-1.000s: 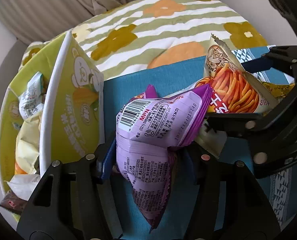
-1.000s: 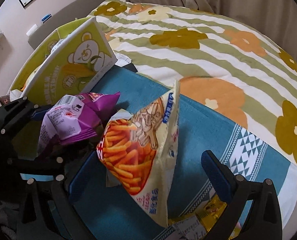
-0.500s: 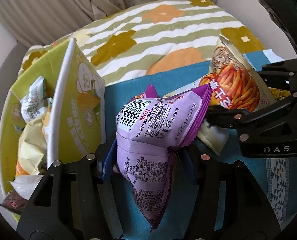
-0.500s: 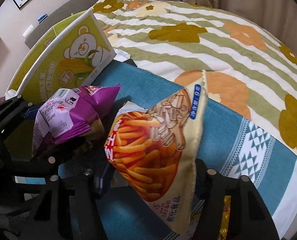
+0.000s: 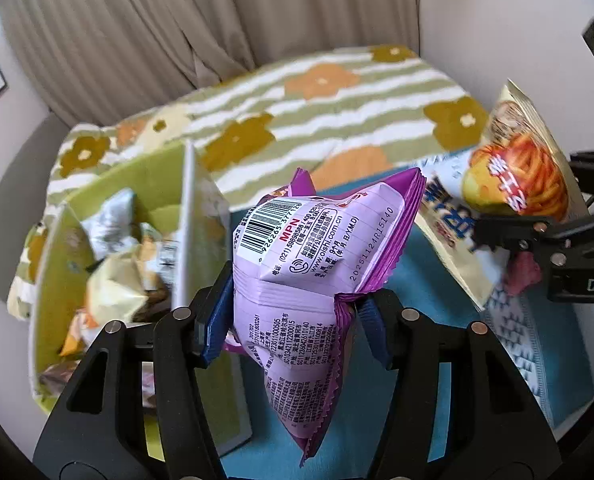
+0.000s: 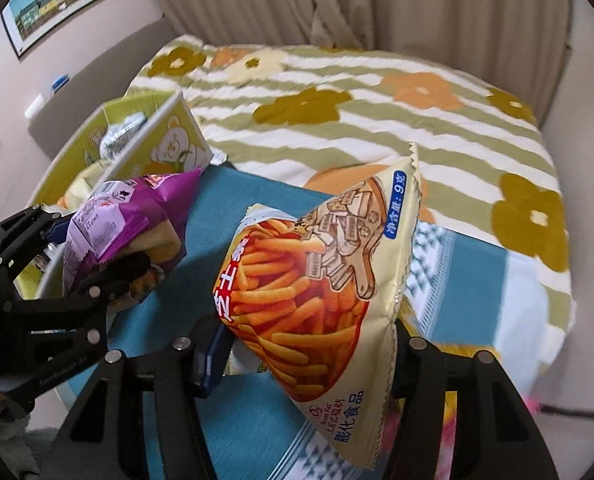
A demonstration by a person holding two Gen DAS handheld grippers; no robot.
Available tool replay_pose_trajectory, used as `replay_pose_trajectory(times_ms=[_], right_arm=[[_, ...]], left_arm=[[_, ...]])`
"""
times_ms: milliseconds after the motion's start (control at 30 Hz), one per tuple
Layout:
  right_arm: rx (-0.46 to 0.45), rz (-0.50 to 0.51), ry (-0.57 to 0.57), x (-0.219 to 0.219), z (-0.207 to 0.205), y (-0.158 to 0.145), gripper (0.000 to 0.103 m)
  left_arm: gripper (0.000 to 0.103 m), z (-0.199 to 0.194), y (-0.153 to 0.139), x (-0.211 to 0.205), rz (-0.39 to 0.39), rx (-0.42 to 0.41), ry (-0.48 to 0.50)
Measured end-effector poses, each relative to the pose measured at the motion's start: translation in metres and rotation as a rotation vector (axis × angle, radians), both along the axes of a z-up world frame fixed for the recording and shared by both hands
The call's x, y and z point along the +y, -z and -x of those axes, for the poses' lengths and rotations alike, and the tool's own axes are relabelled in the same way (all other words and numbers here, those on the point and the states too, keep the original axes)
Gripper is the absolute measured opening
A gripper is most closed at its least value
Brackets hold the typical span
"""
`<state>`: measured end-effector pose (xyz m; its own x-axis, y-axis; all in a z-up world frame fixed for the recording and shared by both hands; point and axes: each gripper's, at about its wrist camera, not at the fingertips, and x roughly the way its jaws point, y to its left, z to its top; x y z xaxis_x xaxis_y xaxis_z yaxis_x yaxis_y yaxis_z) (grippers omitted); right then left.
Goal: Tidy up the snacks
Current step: 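Carry the purple bag and fries-print bag into the cardboard box and release both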
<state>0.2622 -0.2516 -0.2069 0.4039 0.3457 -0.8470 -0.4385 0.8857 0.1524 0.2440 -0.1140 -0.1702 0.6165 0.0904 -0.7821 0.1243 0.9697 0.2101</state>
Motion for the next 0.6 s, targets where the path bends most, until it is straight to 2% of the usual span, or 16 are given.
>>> replay_pose_trajectory(times_ms=[100, 200, 300, 500, 600], right_arm=[[-0.027, -0.001, 0.010, -0.005, 0.022, -0.024, 0.055], [-0.065, -0.002, 0.010, -0.007, 0.035, -0.044, 0.055], [-0.096, -0.012, 0.004, 0.000, 0.049, -0.064, 0.055], [-0.150, -0.071, -0.021, 0.038, 0.066, -0.098, 0.055], [-0.179, -0.091, -0.036, 0.067, 0.067, -0.110, 0.055]], left_arm=[[0.053, 0.023, -0.027, 0.004, 0.002, -0.052, -0.008], [0.053, 0.040, -0.050, 0.016, 0.038, -0.073, -0.022], [0.053, 0.056, -0.074, 0.028, 0.022, -0.117, -0.041], [0.053, 0.077, -0.115, 0.068, 0.011, -0.203, -0.076], [0.053, 0.076, -0.124, 0.094, 0.006, -0.225, -0.093]])
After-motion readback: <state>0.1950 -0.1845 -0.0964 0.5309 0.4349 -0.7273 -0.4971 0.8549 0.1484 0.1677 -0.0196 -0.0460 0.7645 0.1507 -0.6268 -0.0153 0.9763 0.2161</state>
